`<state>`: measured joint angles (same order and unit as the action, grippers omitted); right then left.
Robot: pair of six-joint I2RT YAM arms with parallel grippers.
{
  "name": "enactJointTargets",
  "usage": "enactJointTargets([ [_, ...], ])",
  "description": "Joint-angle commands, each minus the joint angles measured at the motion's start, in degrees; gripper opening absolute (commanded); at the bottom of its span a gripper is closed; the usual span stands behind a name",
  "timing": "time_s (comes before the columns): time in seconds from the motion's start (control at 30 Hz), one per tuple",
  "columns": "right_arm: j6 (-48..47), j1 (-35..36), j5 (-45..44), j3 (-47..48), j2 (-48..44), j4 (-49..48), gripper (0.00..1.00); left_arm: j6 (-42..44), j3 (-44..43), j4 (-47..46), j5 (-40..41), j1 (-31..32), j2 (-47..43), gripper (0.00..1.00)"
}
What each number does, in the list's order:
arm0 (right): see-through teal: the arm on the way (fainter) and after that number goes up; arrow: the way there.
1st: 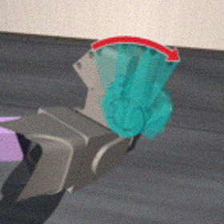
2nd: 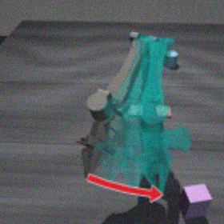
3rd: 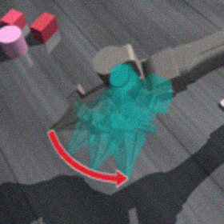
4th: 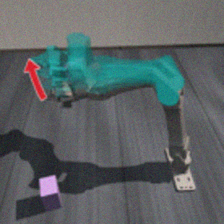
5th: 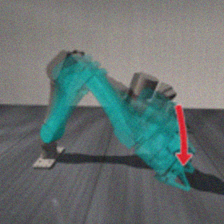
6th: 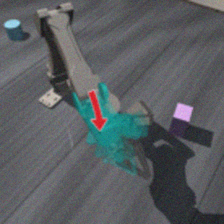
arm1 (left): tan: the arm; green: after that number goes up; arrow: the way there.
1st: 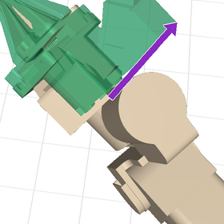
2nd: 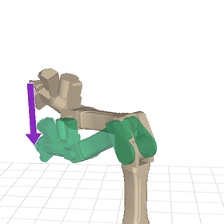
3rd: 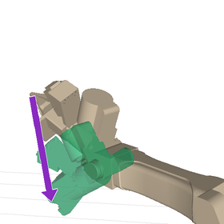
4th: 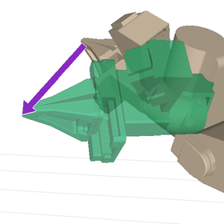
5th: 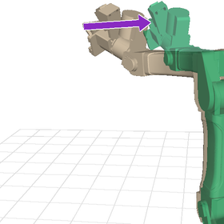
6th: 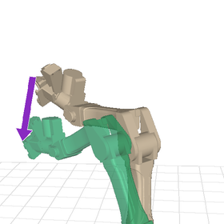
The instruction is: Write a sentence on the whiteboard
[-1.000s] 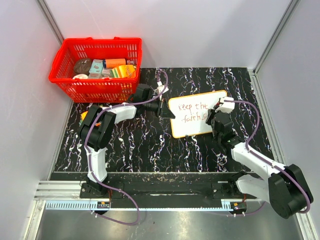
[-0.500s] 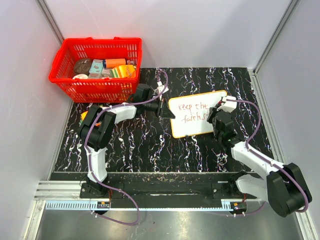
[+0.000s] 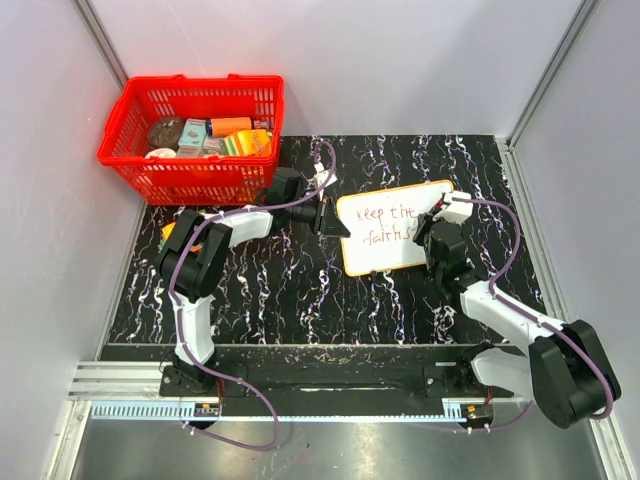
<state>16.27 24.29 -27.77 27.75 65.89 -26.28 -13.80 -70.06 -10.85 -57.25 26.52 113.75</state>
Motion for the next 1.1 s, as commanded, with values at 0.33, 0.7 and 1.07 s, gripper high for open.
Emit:
enactJointTargets([
  [0.33, 0.69, -2.32, -3.78, 0.82, -1.73, -0.44, 0.00, 8.71, 2.12, 6.02, 5.14, 1.60, 3.23, 0.00],
  [0.7, 0.69, -2.58, 1.05, 0.90, -5.59, -0.17, 0.00, 8.62, 2.04, 6.02, 5.22, 1.60, 3.23, 0.00],
  [1.07, 0.86, -2.50, 1.14, 2.49, -1.82, -1.40, 0.00, 8.71, 2.12, 6.02, 5.14, 1.60, 3.23, 0.00],
])
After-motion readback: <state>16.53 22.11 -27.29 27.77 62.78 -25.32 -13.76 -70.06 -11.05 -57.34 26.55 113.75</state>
